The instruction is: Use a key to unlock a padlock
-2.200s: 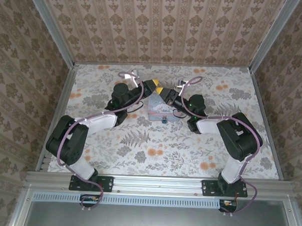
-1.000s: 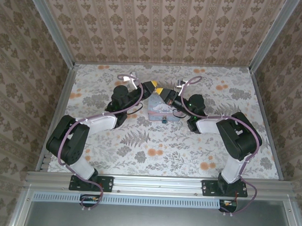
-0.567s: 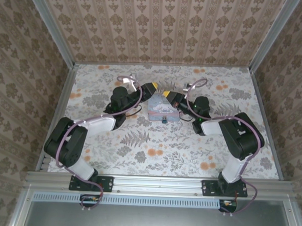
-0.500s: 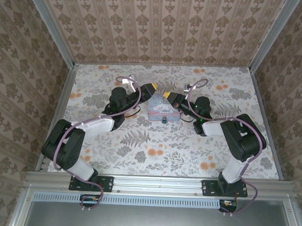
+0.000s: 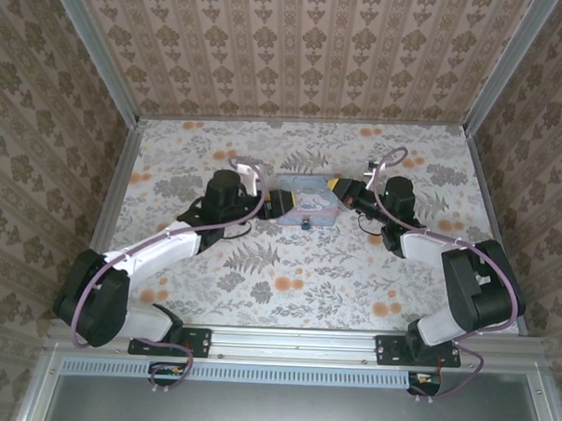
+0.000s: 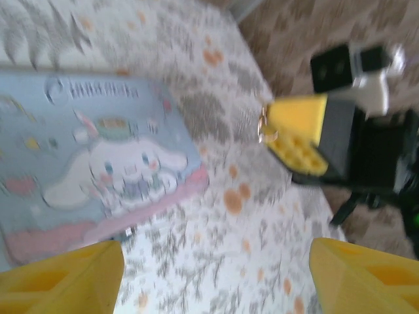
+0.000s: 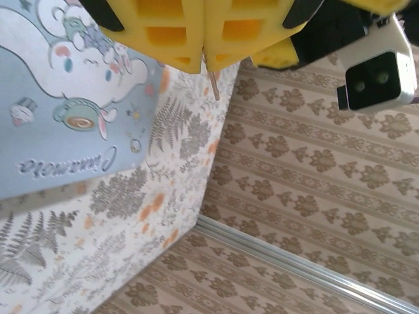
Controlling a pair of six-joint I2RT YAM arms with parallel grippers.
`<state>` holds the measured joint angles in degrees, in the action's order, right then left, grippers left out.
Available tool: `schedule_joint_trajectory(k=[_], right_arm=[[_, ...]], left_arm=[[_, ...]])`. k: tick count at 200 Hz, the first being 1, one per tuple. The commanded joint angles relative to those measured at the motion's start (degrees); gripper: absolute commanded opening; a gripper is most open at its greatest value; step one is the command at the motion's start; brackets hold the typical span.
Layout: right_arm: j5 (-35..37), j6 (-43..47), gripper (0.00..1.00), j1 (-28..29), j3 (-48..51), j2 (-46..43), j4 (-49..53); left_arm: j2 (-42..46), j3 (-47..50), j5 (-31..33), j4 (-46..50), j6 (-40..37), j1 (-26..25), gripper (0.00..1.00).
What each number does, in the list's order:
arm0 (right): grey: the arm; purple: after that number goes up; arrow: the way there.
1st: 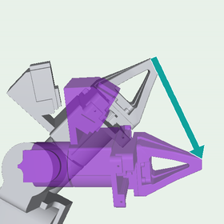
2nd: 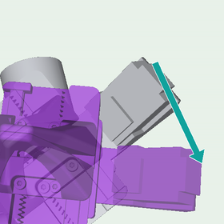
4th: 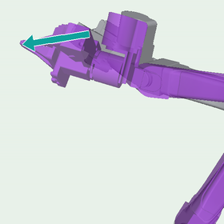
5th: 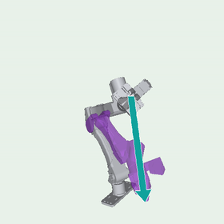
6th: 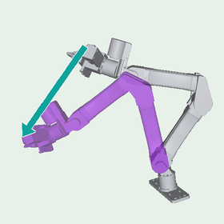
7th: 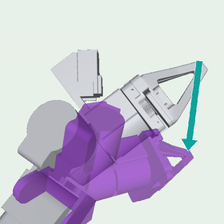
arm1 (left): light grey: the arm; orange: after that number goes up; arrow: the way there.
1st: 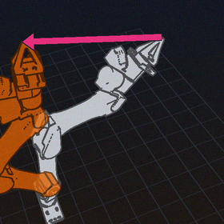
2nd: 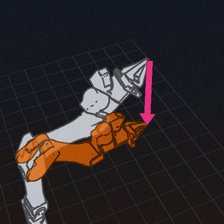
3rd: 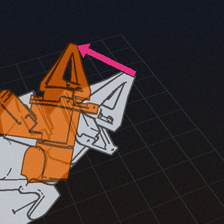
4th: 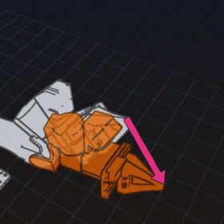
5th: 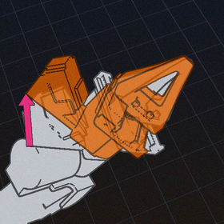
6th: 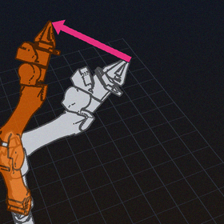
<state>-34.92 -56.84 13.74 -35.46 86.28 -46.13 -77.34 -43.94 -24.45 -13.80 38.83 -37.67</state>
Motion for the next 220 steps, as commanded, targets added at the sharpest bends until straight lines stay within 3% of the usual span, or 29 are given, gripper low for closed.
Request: schedule_joint_trajectory(k=[1, 41, 101, 220], right_arm=[[-1.91, 3.81, 0.0, -0.57, 0.91, -1.39, 5.69], [-2.36, 3.51, 0.0, -0.86, 0.18, 1.39, 4.55], [-2.22, 1.04, 0.0, -0.9, -2.43, 7.02, 0.89], [-1.76, -2.82, 0.0, -0.91, -6.94, 16.63, -3.95]], left_arm=[[-2.55, 1.09, 0.24, 5.95, -7.84, -3.11, 0.77], [-10.72, 1.36, 3.5, 1.41, -11.48, -6.65, 0.76], [-20.16, -0.38, 4.16, -6.21, -14.08, -7.37, 0.75], [-30.09, -1.18, 12.83, -20.3, -17.23, -8.29, 0.72]])
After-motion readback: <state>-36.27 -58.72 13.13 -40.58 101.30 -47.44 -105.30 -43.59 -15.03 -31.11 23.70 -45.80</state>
